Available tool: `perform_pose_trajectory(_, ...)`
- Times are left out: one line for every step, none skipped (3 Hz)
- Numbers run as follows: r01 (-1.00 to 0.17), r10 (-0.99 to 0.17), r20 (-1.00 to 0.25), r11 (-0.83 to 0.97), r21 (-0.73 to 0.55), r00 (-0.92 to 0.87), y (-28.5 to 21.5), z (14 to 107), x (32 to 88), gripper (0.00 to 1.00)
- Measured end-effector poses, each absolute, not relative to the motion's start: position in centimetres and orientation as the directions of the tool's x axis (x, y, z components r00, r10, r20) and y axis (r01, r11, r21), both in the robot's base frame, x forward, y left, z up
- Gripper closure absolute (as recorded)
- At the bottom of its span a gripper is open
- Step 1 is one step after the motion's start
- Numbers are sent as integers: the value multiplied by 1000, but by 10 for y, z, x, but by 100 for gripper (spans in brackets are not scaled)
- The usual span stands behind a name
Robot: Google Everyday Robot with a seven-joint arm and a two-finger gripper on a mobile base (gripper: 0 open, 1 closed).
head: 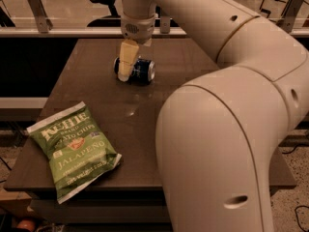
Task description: Place pepsi can upright
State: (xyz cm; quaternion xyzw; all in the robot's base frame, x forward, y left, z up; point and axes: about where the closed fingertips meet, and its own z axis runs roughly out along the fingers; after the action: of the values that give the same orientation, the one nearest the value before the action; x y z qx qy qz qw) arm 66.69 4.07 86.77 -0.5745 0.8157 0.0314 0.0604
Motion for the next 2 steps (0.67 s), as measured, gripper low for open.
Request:
perform_pose_trajectory(-934,-931,-113,354,-50,-347,44,864,671,0)
perform_pose_trajectory(-923,-925,-96,375,-83,-367,45,863,674,0)
